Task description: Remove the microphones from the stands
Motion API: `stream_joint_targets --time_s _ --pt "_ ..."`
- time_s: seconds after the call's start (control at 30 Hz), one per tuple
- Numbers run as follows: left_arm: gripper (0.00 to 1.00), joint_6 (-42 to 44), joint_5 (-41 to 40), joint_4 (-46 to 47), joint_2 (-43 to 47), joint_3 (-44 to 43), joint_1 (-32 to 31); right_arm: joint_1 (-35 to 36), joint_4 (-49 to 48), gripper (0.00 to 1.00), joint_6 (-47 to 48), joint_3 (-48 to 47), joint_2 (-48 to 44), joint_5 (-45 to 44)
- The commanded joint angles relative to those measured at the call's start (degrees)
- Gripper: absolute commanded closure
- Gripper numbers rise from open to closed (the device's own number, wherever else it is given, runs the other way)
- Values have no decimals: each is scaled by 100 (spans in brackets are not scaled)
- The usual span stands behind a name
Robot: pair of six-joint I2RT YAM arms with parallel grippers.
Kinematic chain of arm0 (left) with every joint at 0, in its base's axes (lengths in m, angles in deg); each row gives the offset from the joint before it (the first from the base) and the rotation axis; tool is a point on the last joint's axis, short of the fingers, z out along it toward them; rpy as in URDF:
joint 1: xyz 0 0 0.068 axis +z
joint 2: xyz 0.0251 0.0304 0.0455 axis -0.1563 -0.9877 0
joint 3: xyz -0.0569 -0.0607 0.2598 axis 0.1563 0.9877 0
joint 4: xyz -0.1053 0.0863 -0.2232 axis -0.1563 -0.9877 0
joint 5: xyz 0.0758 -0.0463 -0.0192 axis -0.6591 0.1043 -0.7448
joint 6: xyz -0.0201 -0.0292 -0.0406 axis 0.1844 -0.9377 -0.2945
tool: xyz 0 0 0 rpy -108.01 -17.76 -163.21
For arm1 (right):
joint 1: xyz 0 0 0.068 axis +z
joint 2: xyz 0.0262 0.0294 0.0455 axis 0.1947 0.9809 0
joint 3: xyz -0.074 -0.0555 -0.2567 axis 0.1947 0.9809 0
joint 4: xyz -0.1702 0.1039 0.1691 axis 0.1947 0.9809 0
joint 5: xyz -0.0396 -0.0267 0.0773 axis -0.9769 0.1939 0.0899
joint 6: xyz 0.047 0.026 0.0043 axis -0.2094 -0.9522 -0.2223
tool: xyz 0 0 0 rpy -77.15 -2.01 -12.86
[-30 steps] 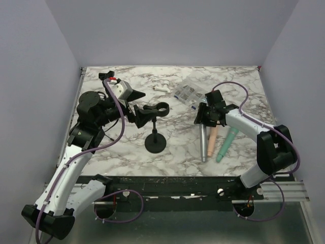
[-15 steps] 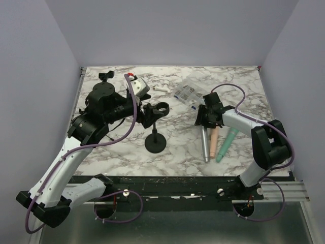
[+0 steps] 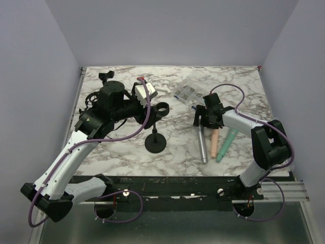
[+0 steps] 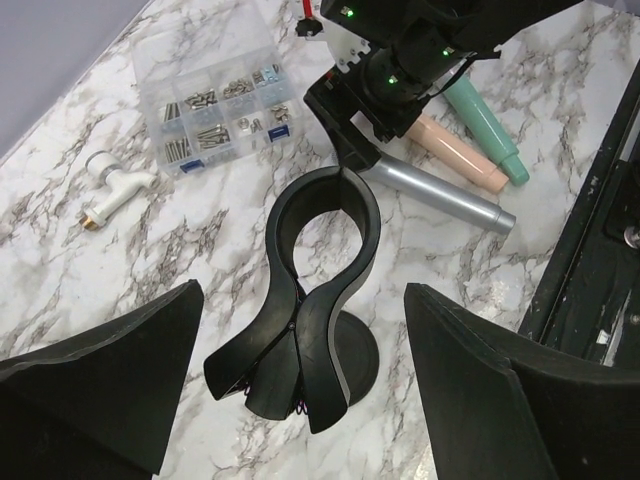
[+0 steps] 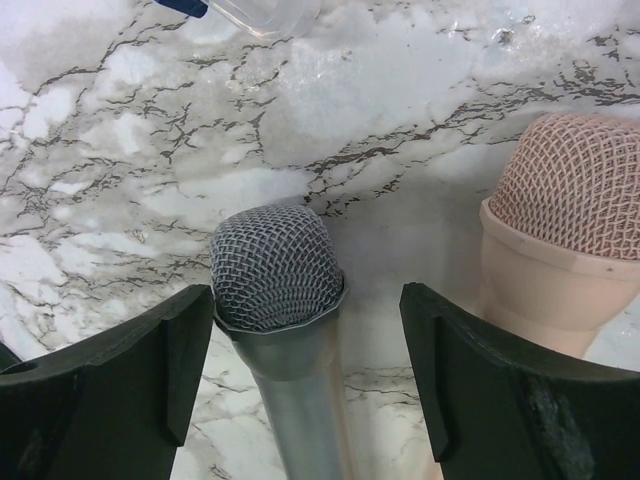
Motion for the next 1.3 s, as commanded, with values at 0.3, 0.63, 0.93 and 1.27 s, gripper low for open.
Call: stream_joint_targets --time_s 0.3,0.63,0.93,1.27 --pt "43 358 128 -56 53 348 -68 -38 342 16 363 -508 -1073 316" --pt "67 287 60 -35 94 971 -137 -38 547 14 478 -590 -1542 313" --pt "74 -65 2 257 134 1716 -260 -38 570 14 528 -432 -1673 320" --pt "75 -349 -257 495 -71 2067 -309 -38 569 13 574 -203 -1863 320"
